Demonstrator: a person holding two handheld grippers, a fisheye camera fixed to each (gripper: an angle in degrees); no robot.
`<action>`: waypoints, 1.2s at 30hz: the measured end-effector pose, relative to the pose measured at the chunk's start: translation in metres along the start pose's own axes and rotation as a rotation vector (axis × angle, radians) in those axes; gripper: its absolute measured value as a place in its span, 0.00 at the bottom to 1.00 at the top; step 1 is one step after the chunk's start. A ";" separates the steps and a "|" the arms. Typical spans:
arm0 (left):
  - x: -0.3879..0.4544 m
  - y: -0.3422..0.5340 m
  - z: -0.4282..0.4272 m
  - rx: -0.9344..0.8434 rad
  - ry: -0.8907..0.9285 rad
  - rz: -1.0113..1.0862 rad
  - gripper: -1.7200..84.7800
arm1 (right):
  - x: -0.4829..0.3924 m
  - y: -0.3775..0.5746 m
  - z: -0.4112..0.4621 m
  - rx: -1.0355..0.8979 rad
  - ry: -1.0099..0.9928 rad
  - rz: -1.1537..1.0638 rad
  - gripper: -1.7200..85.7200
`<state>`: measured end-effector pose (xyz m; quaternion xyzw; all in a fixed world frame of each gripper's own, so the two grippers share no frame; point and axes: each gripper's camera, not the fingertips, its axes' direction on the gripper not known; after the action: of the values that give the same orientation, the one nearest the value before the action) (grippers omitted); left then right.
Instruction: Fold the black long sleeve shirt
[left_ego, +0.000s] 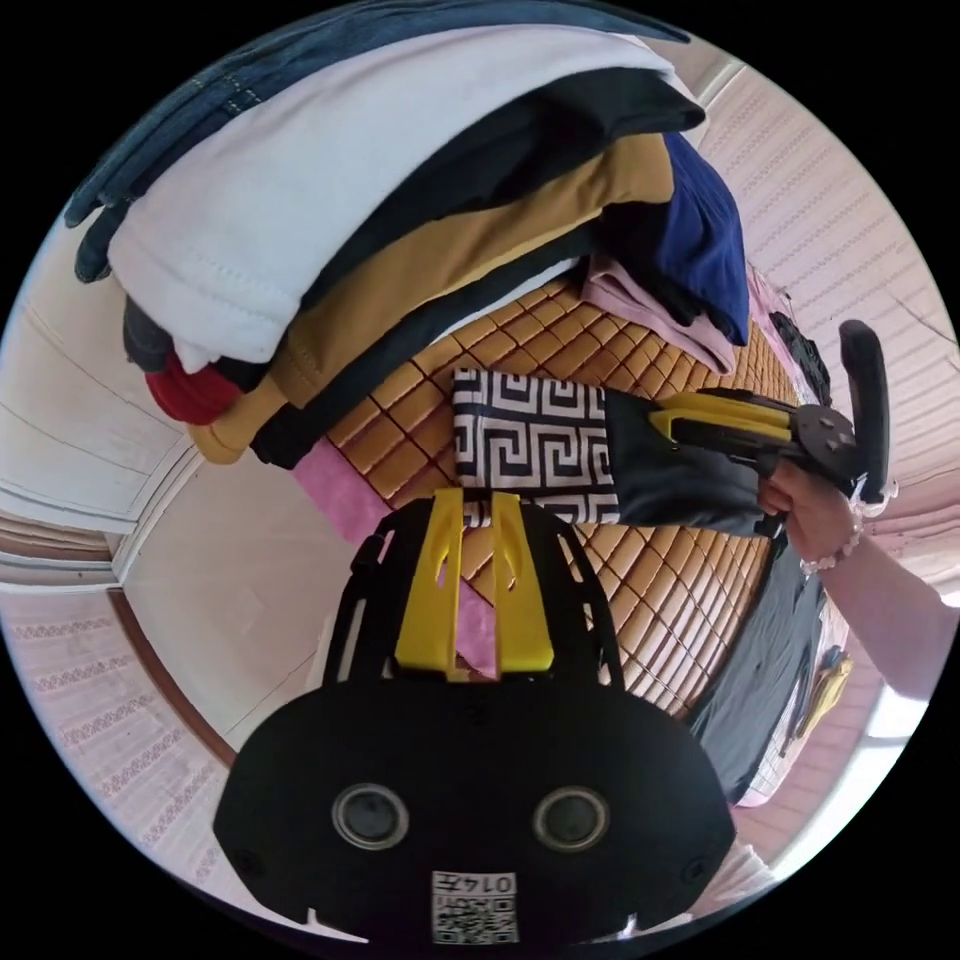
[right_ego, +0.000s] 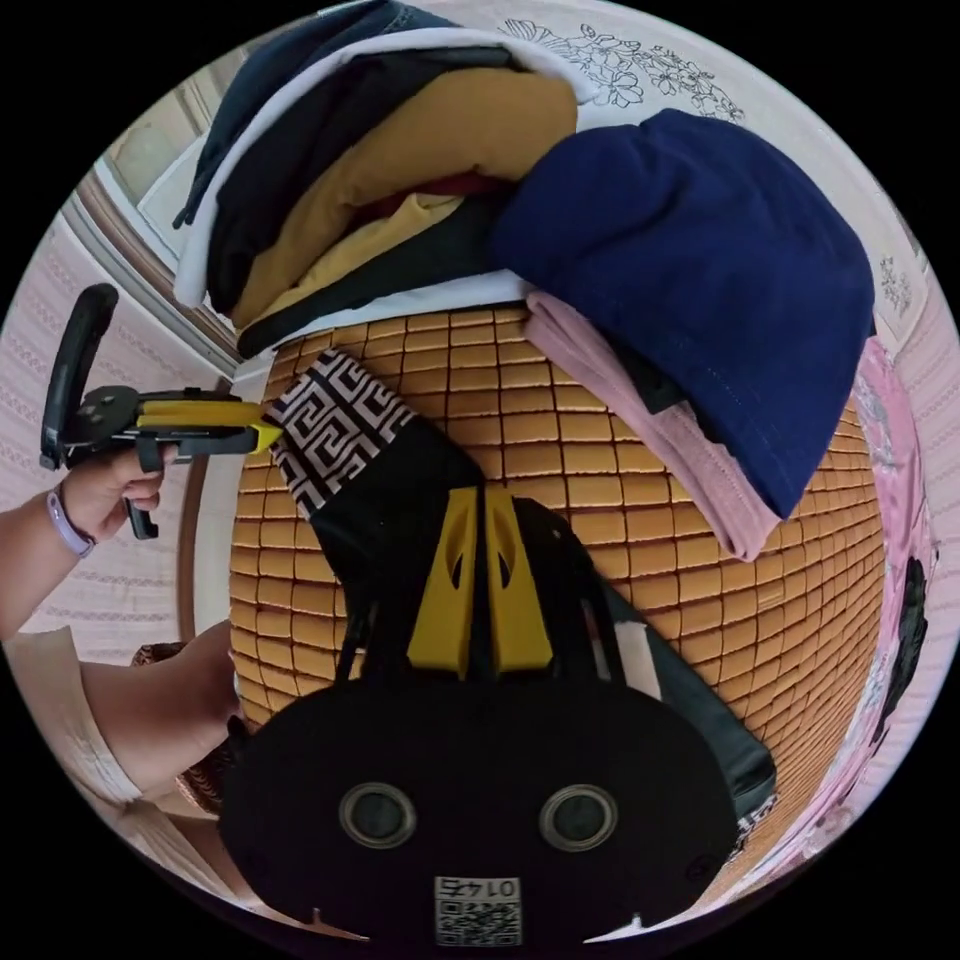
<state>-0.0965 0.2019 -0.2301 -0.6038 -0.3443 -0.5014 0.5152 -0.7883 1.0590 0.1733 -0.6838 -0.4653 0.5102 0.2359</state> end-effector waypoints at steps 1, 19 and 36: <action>0.002 0.000 0.001 -0.002 0.007 0.004 0.04 | -0.001 0.008 -0.007 0.003 0.002 0.009 0.02; 0.365 0.111 -0.083 0.071 0.958 0.951 0.02 | 0.080 0.428 -0.355 0.485 -0.052 0.847 0.03; 0.604 0.335 0.092 -0.590 0.674 1.408 0.09 | -0.047 0.661 -0.364 0.169 -0.076 1.381 0.16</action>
<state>0.3961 0.1517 0.2603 -0.6057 0.4317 -0.2858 0.6042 -0.1951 0.7724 -0.1971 -0.7840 0.1096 0.6016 -0.1068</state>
